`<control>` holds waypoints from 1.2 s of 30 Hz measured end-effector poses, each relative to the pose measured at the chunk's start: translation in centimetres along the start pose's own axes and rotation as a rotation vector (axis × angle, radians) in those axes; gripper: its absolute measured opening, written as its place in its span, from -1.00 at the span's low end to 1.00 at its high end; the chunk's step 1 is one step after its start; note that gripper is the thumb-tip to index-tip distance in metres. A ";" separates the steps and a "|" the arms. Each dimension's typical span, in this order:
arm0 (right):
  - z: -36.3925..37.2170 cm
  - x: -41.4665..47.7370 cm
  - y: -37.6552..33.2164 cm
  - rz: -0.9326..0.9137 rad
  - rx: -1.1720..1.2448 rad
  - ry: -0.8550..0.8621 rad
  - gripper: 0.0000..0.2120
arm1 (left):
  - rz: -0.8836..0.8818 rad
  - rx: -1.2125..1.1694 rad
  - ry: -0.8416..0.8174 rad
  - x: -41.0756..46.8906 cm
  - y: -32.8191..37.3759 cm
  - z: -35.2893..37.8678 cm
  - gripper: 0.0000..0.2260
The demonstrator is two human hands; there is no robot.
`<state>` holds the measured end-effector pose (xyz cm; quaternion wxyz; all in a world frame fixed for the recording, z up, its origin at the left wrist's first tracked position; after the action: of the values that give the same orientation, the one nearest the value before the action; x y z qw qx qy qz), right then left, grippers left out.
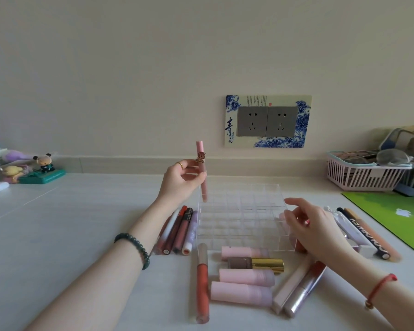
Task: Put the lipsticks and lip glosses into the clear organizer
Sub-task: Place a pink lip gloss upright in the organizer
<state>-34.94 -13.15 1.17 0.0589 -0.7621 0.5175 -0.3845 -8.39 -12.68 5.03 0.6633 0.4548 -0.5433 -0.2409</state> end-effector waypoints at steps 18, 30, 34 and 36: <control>0.1 -0.4 -0.3 -0.038 0.000 0.001 -0.71 | -0.014 0.079 -0.097 -0.1 -0.5 0.1 -0.84; 0.1 -0.3 -0.4 -0.038 -0.011 0.008 -0.70 | -0.002 0.077 -0.119 -0.1 -0.5 0.5 -0.84; 0.1 -0.4 -0.3 -0.037 -0.005 0.001 -0.70 | 0.002 0.099 -0.113 0.0 -0.5 0.2 -0.85; 0.1 -0.4 -0.3 -0.034 -0.007 0.000 -0.70 | 0.003 0.101 -0.113 0.0 -0.5 0.2 -0.85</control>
<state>-34.72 -12.69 1.10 0.0497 -0.7710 0.5059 -0.3836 -8.49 -12.96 4.60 0.6082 0.4727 -0.5919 -0.2372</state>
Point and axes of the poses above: each hand's wrist, its own x-axis towards the middle knuckle, its own z-axis out of the palm, y = z × x, the point moved 4 cm from there along x, towards the middle knuckle, and after that the axes turned 11 degrees about -x, right-handed, at the moved point
